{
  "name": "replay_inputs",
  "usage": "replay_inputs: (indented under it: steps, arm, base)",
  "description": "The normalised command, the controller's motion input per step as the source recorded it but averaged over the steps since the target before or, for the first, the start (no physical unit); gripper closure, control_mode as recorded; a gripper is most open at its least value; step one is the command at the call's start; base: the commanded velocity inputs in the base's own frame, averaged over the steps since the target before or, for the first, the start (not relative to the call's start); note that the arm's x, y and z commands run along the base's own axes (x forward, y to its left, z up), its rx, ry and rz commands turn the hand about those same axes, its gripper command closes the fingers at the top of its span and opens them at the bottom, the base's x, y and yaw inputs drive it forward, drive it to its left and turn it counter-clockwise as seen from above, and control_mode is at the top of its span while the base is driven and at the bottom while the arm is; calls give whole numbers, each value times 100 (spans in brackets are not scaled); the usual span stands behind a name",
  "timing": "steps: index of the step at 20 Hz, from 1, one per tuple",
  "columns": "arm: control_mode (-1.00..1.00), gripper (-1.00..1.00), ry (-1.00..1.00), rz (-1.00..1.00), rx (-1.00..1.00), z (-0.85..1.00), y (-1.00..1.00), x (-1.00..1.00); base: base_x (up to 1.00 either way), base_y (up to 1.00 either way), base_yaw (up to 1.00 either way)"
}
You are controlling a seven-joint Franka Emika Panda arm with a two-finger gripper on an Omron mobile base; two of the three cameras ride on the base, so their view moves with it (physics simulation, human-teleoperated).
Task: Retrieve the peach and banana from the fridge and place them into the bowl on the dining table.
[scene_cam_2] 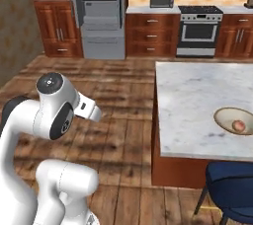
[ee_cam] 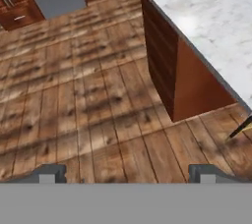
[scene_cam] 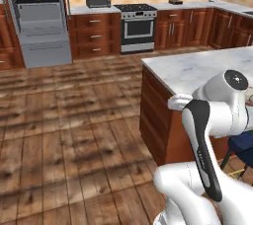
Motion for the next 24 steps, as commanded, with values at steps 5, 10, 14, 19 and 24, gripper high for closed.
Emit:
replay_inputs:
  steps: [5,10,14,19,24]
  arm:
    - [100,-100,0,0,0,0,0,0]
    - [100,-100,0,0,0,0,0,0]
    - [100,-100,0,0,0,0,0,0]
    - [100,-100,0,0,0,0,0,0]
    - [100,-100,0,0,0,0,0,0]
  base:
    - [56,100,6]
    - [96,93,6]
    - [100,59,6]
    - [100,31,3]
    - [100,17,0]
